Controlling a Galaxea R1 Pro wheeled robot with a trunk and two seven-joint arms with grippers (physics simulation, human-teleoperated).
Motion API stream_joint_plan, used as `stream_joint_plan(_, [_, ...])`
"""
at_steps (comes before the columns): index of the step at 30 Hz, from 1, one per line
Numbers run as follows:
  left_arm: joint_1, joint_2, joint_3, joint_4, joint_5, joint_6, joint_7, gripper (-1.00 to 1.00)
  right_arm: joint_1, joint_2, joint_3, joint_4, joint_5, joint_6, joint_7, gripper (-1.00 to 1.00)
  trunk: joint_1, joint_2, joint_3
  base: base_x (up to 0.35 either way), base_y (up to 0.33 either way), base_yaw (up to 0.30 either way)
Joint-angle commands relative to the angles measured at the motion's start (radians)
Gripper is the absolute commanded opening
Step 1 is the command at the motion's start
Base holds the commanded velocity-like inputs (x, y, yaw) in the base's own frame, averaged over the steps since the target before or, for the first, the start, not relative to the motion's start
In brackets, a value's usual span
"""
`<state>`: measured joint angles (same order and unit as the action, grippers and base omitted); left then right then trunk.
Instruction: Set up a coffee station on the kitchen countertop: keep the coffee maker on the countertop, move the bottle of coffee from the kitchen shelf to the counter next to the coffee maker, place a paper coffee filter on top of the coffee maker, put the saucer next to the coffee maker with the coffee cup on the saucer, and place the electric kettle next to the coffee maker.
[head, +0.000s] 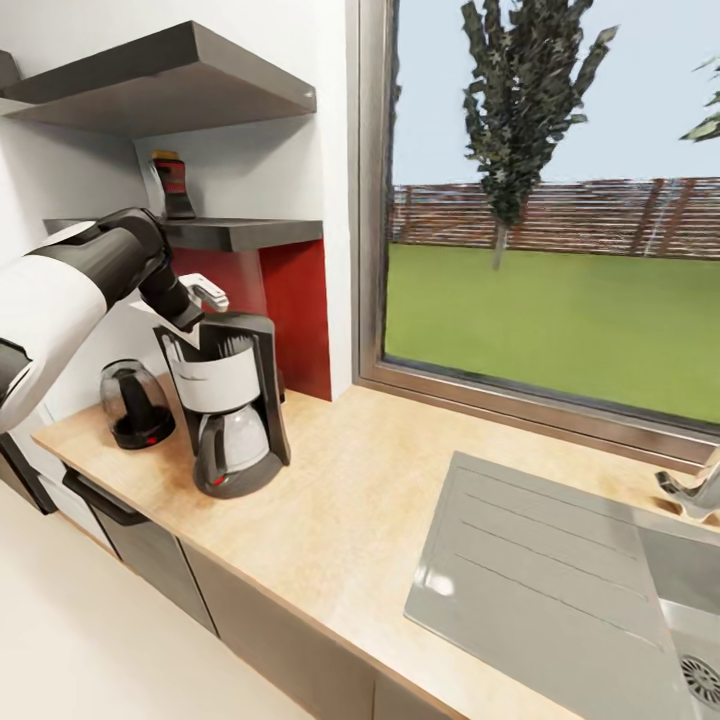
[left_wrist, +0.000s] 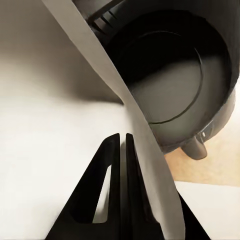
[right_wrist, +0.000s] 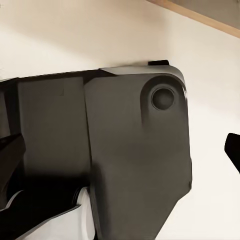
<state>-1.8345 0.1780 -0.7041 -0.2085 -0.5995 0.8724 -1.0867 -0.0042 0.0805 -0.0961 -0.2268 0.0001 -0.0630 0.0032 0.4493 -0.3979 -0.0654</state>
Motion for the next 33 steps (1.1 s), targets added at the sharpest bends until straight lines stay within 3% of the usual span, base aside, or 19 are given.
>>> stream_joint_plan(1, [0.000,0.001,0.003,-0.003,-0.013,0.002,-0.009,-1.00,0.000,0.001,-0.007,0.000,0.000,-0.003,0.000,1.00,0.001,-0.002,-0.002,0.045,0.034,0.000])
stream_joint_plan(33, [0.000,0.003,0.006,-0.002,-0.011,0.002,-0.009,-1.00,0.000,0.001,-0.007,0.000,0.000,-0.003,0.000,1.00,0.001,-0.002,-0.002,0.055,0.002,0.000])
